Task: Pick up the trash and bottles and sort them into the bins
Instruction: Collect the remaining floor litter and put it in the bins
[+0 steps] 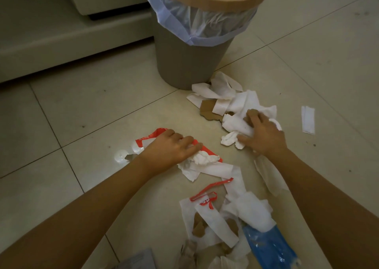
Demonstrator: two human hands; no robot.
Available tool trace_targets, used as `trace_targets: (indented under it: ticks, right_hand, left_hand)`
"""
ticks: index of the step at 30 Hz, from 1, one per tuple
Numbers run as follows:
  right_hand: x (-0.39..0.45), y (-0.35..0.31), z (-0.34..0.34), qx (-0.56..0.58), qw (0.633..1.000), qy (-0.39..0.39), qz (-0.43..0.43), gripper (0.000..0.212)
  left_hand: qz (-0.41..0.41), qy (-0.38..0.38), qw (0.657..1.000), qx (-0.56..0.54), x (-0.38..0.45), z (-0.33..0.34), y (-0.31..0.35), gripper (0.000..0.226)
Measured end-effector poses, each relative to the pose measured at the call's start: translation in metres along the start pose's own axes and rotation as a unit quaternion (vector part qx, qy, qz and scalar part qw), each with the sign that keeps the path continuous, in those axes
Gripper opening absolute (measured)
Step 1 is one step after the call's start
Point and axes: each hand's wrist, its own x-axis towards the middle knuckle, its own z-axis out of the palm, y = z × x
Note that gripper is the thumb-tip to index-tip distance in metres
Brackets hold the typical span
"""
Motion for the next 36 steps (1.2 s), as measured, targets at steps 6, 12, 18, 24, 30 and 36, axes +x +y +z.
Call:
trace_targets:
  ticks: [6,12,18,24,30,36]
  right_hand:
    - [0.003,-0.006,0.005,-0.019,0.999,0.001,-0.044,0.044]
    - [-0.003,-0.015,0.000,-0.058,0.996,0.047,-0.052,0.037]
    - [-0.014,-0.027,-0.018,-0.016,0.987,0.150,-0.060,0.022]
    - [-0.016,-0.032,-0.037,0.034,0.985,0.168,-0.037,0.006]
    - [-0.026,-0.051,-0.064,0.261,0.956,0.124,0.044,0.024]
    - [-0.036,-0.094,-0.100,0.442,0.892,0.007,0.093,0.034]
  left_hand:
    - [-0.019,-0.011,1.000,0.005,-0.005,0.002,0.001,0.066]
    - [-0.019,0.036,0.999,-0.006,-0.005,0.001,0.002,0.081]
    - [-0.025,0.060,0.998,-0.001,-0.008,0.000,0.002,0.084]
    - [-0.063,0.042,0.997,-0.001,-0.016,-0.008,0.002,0.080]
    - [-0.137,0.030,0.990,0.000,-0.036,-0.034,-0.006,0.079]
    - [-0.221,0.039,0.974,0.000,-0.067,-0.080,-0.010,0.077]
